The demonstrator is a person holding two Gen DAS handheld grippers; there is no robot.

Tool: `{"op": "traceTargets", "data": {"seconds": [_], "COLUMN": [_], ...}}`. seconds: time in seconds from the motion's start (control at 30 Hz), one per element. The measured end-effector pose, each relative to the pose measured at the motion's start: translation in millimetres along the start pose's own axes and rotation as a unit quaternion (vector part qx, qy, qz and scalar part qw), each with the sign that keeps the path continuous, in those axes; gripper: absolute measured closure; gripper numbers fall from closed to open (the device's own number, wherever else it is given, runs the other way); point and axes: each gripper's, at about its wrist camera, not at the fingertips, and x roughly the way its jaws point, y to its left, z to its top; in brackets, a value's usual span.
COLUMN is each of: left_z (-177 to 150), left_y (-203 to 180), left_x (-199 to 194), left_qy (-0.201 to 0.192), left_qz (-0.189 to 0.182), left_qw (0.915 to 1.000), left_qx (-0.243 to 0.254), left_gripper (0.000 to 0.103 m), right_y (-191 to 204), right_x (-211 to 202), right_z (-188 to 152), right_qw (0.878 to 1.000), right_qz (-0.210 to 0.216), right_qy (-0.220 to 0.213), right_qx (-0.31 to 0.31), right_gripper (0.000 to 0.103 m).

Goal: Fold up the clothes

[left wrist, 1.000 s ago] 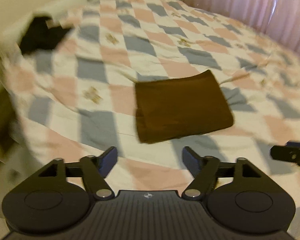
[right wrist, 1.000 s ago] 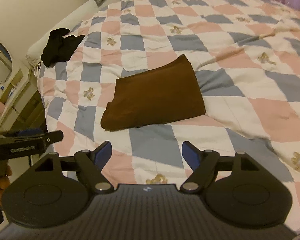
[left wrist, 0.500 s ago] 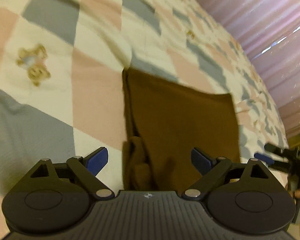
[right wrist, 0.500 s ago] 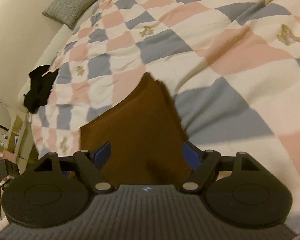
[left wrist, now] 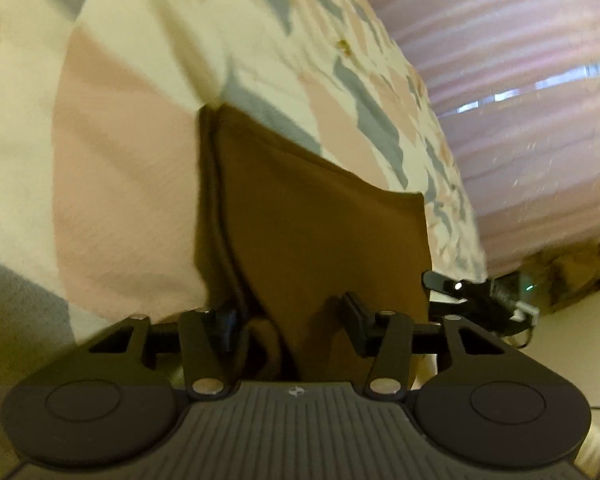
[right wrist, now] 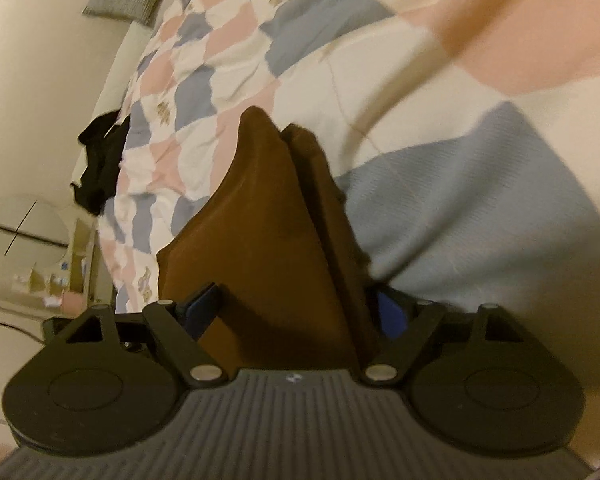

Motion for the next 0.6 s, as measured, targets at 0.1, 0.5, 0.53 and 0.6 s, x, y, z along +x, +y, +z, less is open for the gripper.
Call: {"op": "traceTargets", "data": {"seconds": [0.1, 0.5, 0.53, 0.6], "left_z": [4.6, 31.4, 35.2, 38.3], "left_y": [0.8, -81.6, -90.7, -119.4], "left_x": [9.6, -12.3, -16.5, -18.6], "left_qy": [0.002, 0.045, 0.055, 0.080], "left_qz": [-0.012, 0.018, 0.016, 0.017], "left_qw": [0.9999, 0.9868, 0.9846, 0.9759], "left_qx": [0.002, 0.155, 0.165, 0.202], "left_gripper": [0.068, 0.090, 0.090, 0.090], "right_y": [-0.7, 61.4, 67.0, 76.4], "right_x": [12.1, -54.4, -64.7, -89.7], "right_z": [6.0, -73.2, -88.8, -128.3], "right_qw": [1.000, 0.995, 0.993, 0.984], "right_qz": [0.025, 0.019, 0.019, 0.021], "right_qy": [0.013, -0.099, -0.116, -0.163], "right_qx": [-0.004, 0.011, 0.024, 0.064], "right_gripper": [0.025, 0.081, 0.081, 0.081]}}
